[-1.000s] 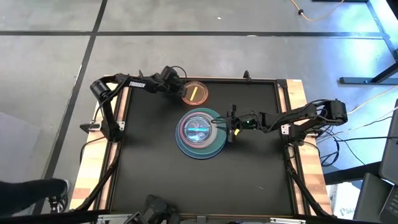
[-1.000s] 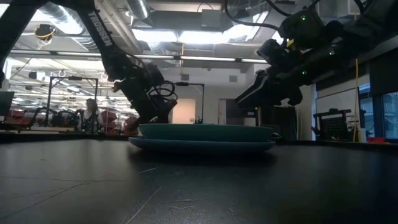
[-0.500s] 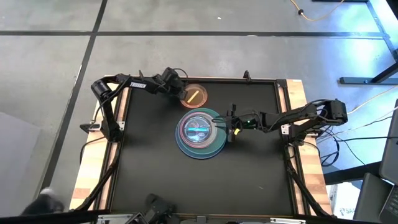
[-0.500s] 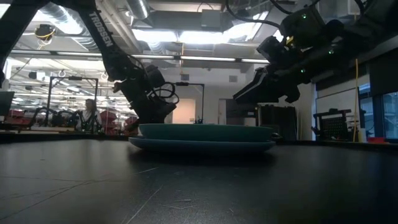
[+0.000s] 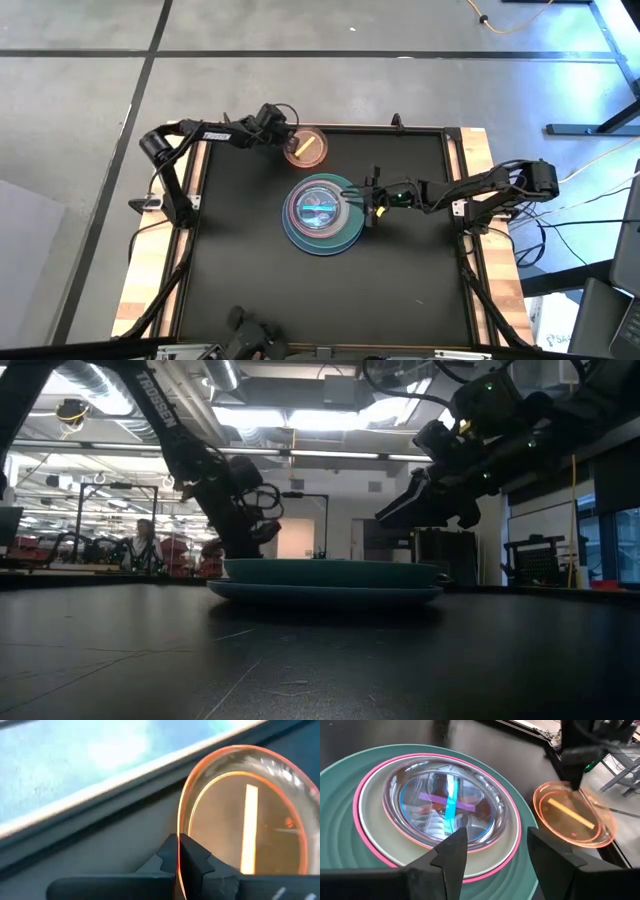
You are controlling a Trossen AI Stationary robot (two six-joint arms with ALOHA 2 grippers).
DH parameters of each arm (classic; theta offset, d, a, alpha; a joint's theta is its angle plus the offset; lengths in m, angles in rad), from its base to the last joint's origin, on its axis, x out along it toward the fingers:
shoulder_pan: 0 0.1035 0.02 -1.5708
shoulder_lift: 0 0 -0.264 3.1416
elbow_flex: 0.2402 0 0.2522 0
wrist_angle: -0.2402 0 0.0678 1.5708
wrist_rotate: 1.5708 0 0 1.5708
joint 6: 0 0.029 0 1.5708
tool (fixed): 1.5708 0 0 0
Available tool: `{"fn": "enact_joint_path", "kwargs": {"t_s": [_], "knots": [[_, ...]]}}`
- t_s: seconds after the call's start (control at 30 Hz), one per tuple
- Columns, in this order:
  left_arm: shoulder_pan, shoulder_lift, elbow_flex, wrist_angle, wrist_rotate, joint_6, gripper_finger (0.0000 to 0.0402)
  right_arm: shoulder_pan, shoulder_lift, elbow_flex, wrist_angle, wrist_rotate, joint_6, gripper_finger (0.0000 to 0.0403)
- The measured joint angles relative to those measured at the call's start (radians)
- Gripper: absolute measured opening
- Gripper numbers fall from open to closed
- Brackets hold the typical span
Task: Stack plastic plates
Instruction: Stack the orange transparent plate on top of the blue transparent plate
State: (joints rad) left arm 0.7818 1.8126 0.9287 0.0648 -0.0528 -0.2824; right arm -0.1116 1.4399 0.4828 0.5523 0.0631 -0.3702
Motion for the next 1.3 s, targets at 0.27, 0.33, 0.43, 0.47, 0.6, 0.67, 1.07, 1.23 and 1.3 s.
{"fn": "enact_joint_path", "kwargs": {"t_s": [0.27,0.33,0.43,0.47,0.6,0.67,1.07,1.23,1.3], "knots": [[-0.030,-0.154,0.000,-0.039,0.013,0.051,0.0002,0.000,-0.072,0.001,-0.047,0.001,0.005,0.0198],[-0.049,-0.199,0.000,-0.053,0.018,0.058,0.0001,0.000,-0.107,0.001,-0.090,0.001,0.008,0.0198],[-0.087,-0.265,0.000,-0.077,0.032,0.077,0.0001,0.000,-0.154,0.001,-0.146,0.001,0.010,0.0198],[-0.102,-0.287,0.000,-0.088,0.044,0.083,0.0001,0.000,-0.164,0.001,-0.169,0.000,0.010,0.0198],[-0.170,-0.354,0.000,-0.137,0.072,0.084,0.0001,0.000,-0.177,0.001,-0.198,0.013,0.008,0.0198],[-0.209,-0.375,0.000,-0.164,0.073,0.084,0.0001,0.000,-0.177,0.001,-0.198,0.021,-0.002,0.0198],[-0.461,-0.331,-0.015,-0.255,0.080,0.083,0.0000,0.000,-0.177,0.001,-0.203,0.118,-0.027,0.0198],[-0.513,-0.268,-0.022,-0.265,0.004,0.084,0.0000,0.000,-0.177,0.001,-0.214,0.117,-0.026,0.0198],[-0.522,-0.260,-0.022,-0.268,0.001,0.105,0.0003,0.000,-0.177,0.001,-0.231,0.117,-0.019,0.0198]]}}
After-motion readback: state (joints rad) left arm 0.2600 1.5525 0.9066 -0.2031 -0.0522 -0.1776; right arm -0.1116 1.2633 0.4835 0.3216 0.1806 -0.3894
